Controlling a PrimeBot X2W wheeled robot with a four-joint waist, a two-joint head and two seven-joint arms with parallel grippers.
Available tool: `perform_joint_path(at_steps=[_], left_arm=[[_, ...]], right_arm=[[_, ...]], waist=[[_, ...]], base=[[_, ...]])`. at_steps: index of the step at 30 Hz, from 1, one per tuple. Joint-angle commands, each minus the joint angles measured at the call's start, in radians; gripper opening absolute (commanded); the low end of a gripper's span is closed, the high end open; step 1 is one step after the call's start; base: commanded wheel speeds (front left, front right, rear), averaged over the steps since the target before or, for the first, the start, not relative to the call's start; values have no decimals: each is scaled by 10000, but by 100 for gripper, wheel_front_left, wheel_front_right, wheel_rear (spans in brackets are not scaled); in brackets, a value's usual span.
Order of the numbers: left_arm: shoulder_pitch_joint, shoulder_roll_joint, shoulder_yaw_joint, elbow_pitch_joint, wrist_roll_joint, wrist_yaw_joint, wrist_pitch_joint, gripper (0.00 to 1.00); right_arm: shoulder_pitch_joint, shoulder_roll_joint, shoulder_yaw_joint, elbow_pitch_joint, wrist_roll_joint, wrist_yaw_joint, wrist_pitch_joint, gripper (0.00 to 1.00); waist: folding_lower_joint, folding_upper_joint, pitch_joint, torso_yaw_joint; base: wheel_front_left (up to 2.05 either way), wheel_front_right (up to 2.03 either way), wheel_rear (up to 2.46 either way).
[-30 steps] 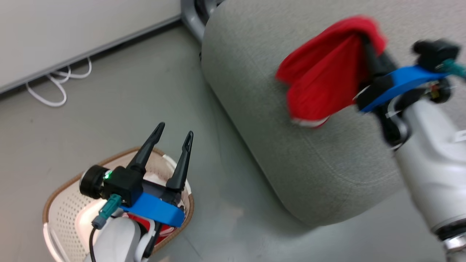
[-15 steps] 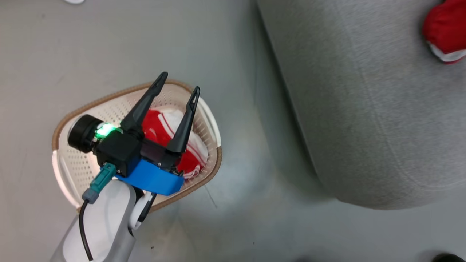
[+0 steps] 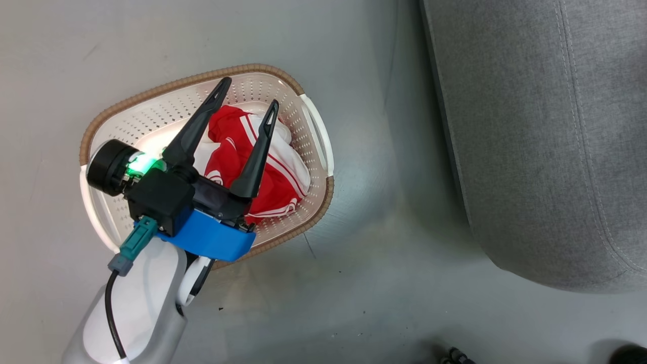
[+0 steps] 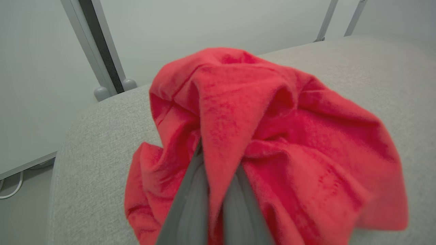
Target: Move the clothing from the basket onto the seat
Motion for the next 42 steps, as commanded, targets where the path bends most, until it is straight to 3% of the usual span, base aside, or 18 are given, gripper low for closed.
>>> perform_joint_path(at_steps=[1, 2, 3, 22, 32, 42], left_arm=[[-213, -22, 41, 31, 20, -15, -52, 100], [-226, -34, 44, 49, 22, -15, -52, 100], [-237, -47, 40, 65, 26, -15, -52, 100], [104, -447, 168, 457, -223, -15, -52, 100], [1007, -931, 652, 949, -564, -15, -52, 100], [2254, -1394, 1390, 1783, -831, -15, -52, 100]], right_arm=[[152, 18, -150, 29, -110, 1, -51, 31], [147, 34, -200, 20, -149, 1, -51, 71], [155, 42, -240, 32, -181, 1, -52, 100], [747, 194, 92, -76, -786, 1, -53, 100], [1904, 606, 186, -280, -1438, 1, -53, 100], [3902, 1249, 752, -1387, -2237, 1, -20, 100]], waist=[[-2, 0, -43, 6], [-2, 0, -63, 5], [-2, 0, -84, 3], [-2, 0, -1178, -14], [-2, 0, -2987, 111], [-2, 0, -5093, 562]], base=[[0, 0, 0], [0, 0, 0], [0, 0, 0], [0, 0, 0], [0, 0, 0], [0, 0, 0]])
